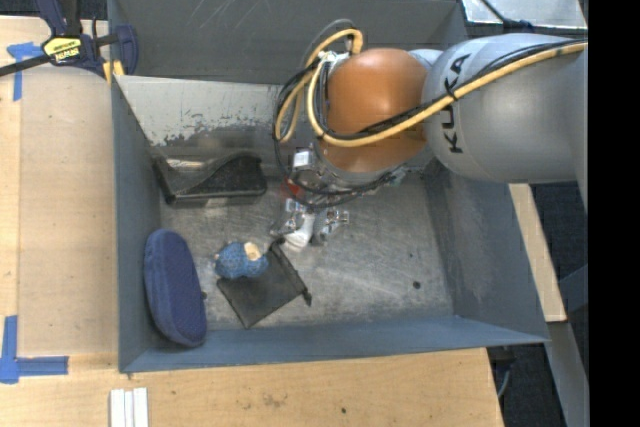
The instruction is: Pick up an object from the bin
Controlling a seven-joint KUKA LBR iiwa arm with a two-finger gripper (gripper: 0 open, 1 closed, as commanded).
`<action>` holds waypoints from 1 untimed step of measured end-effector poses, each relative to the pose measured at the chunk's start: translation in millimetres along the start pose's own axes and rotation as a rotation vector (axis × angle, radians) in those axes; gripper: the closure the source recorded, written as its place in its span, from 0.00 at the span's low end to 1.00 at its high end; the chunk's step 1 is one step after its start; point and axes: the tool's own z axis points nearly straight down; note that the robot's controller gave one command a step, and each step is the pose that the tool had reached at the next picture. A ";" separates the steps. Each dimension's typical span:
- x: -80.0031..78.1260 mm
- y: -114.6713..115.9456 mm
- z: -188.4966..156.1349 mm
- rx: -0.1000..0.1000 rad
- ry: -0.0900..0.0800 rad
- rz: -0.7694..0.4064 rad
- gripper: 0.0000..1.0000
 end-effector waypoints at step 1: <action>-0.3 -1.4 -6.6 -0.008 0.006 0.005 1.00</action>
Offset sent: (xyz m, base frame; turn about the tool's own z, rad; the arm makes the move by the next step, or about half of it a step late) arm 0.0001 -0.0001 0.0054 0.0001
